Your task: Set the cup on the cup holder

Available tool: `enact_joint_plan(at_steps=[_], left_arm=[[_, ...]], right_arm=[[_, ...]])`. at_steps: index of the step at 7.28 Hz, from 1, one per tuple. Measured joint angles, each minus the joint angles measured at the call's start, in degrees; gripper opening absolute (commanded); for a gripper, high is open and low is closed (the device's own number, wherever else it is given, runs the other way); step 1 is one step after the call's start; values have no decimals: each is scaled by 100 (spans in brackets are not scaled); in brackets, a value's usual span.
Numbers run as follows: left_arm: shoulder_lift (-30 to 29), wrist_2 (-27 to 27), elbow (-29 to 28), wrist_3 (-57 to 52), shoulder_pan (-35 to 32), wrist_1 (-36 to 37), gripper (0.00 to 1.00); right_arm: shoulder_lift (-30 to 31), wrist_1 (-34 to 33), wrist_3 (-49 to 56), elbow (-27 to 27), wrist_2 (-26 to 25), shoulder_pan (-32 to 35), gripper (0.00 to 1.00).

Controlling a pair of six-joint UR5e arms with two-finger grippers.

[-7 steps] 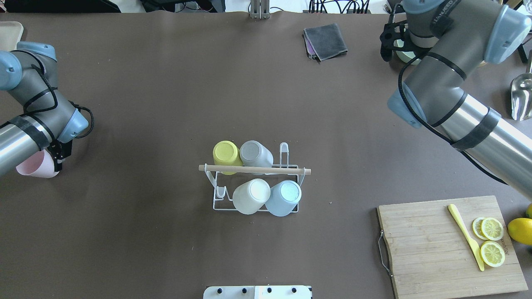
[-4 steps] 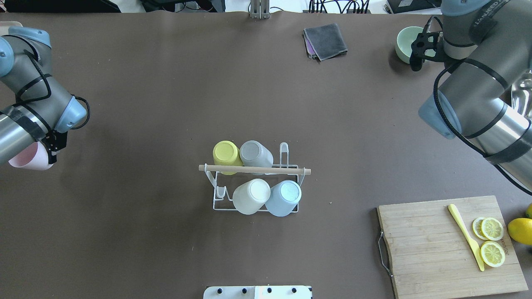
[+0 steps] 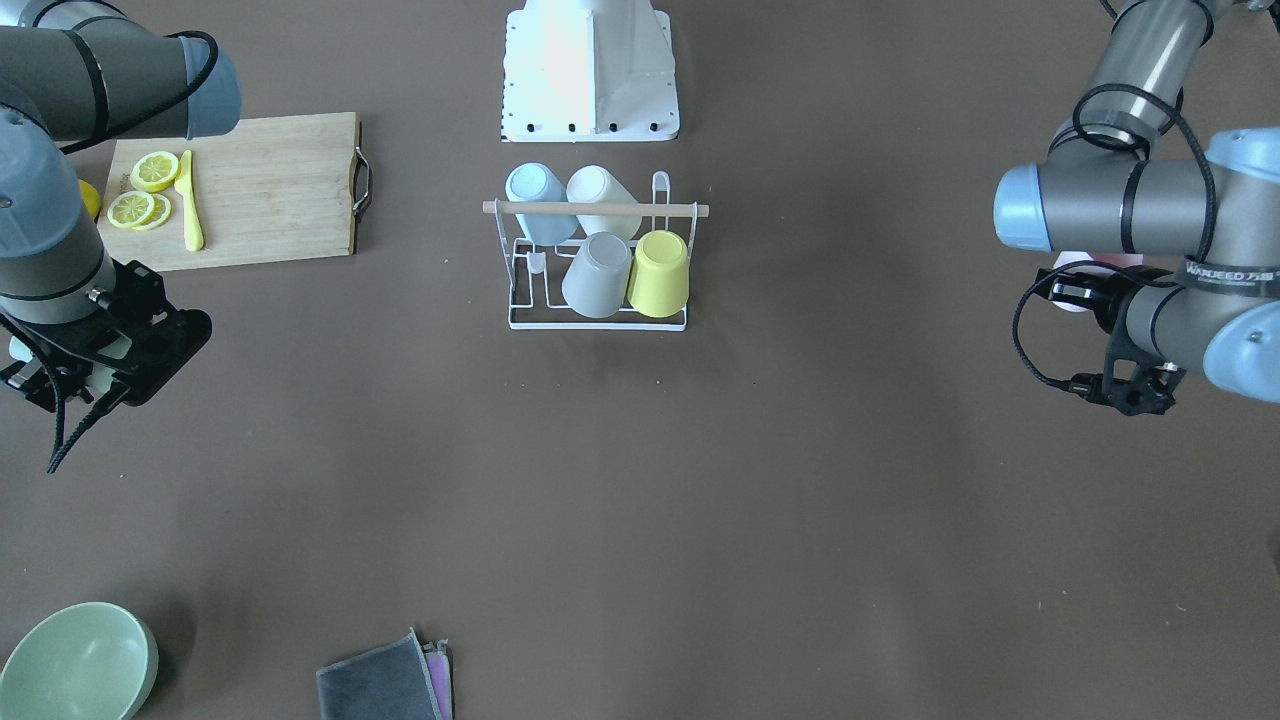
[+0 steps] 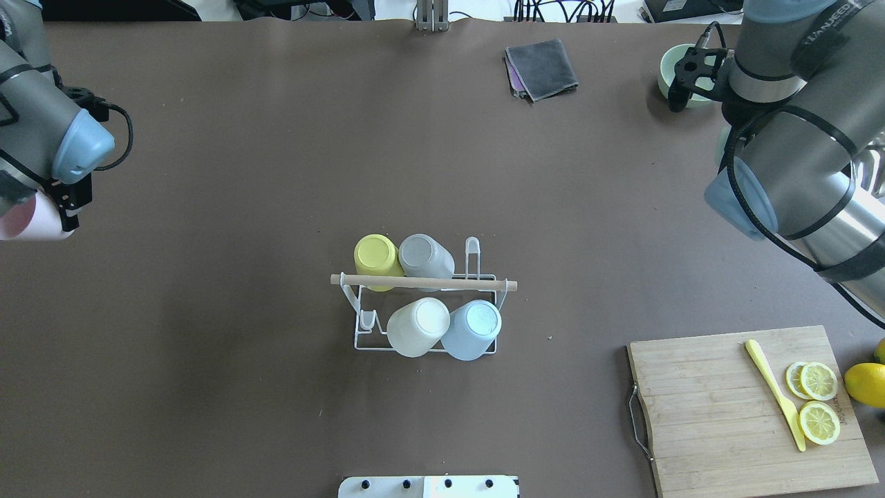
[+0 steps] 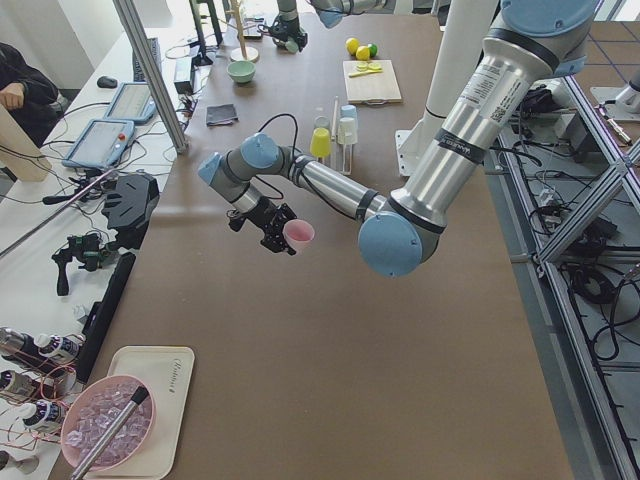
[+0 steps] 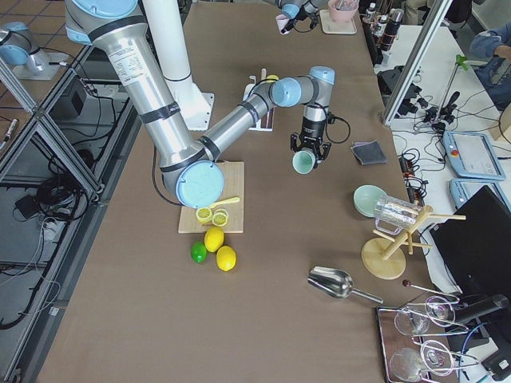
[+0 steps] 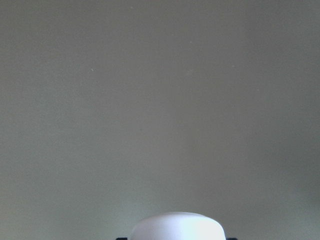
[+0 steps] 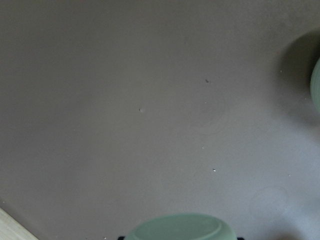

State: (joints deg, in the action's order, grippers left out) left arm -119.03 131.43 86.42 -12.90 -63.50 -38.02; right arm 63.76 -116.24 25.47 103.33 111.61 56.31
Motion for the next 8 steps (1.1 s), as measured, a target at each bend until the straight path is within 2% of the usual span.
enact_joint_plan(at_steps=[1, 4, 6, 8], left_arm=[[161, -17, 307, -6, -74, -35, 0], [562, -7, 1190, -3, -195, -178, 0], [693, -291, 1377, 25, -213, -759, 0], [801, -1007, 1342, 83, -208, -1887, 0]], right_arm=[[153, 262, 6, 159, 201, -11, 0], [844, 2073, -334, 424, 1309, 167, 0], [1217, 3657, -1286, 593, 1995, 231, 0], [1606, 5611, -2929, 923, 2261, 234, 0]])
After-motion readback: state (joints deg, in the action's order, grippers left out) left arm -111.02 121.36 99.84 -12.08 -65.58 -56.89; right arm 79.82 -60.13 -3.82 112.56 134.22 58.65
